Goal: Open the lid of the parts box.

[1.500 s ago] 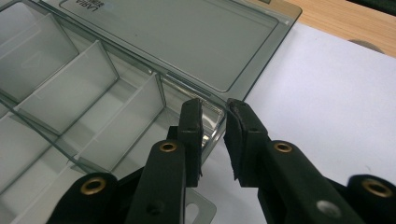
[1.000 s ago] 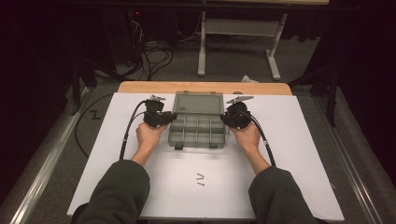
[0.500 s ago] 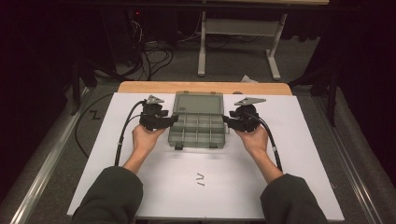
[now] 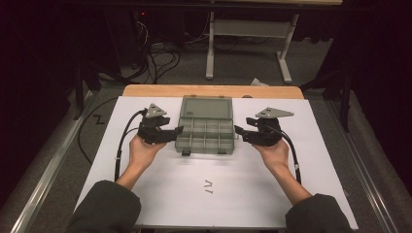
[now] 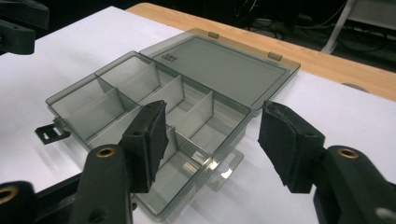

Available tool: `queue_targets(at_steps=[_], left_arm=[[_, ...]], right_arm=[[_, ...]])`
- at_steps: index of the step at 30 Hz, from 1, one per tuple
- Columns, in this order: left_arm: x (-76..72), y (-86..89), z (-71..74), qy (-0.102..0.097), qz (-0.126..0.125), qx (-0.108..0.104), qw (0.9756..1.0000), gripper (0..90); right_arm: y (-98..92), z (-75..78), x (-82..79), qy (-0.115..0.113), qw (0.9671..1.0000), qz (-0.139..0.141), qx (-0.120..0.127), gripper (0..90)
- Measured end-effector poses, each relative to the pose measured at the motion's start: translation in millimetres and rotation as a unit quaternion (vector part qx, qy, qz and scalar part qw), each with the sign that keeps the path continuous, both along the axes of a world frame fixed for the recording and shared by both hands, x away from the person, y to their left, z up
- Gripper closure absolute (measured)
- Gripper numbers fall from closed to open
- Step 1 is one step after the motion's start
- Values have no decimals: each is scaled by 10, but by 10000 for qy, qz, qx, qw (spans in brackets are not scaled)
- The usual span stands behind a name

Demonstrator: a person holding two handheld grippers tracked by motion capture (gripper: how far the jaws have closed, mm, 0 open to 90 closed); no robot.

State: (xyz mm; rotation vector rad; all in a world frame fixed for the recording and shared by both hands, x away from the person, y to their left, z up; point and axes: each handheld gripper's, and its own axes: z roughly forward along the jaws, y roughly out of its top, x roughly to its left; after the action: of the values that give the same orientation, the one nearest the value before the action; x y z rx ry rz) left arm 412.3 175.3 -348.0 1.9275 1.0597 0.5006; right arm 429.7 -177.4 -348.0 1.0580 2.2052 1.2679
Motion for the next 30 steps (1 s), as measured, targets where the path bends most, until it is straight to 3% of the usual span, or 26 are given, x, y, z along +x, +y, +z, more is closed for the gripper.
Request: queue_targets(at_steps=[7, 9, 12, 16, 20, 22, 30], left_arm=[[-197, 61, 29, -183, 55, -94, 9998, 376], [-292, 61, 49, -361, -12, -124, 9993, 375], [-429, 65, 81, -559, -116, -34, 9984, 376], [-568, 95, 88, -676, -162, -69, 9976, 376], [-662, 150, 67, -639, -197, -205, 9976, 375], [-710, 186, 53, -564, -232, -386, 9974, 375], [-815, 280, 8, -538, -196, -576, 9967, 375]], right_arm=[[-117, 52, -188, -118, 9996, 119, 206, 442], [-143, 63, -246, -219, 9994, 149, 235, 440], [-169, 77, -340, -369, 9990, 231, 98, 434], [-213, 85, -462, -437, 9985, 292, 151, 428], [-273, 105, -593, -553, 9977, 331, 213, 426], [-310, 130, -642, -589, 9972, 344, 312, 428], [-443, 91, -772, -626, 9961, 354, 504, 406]])
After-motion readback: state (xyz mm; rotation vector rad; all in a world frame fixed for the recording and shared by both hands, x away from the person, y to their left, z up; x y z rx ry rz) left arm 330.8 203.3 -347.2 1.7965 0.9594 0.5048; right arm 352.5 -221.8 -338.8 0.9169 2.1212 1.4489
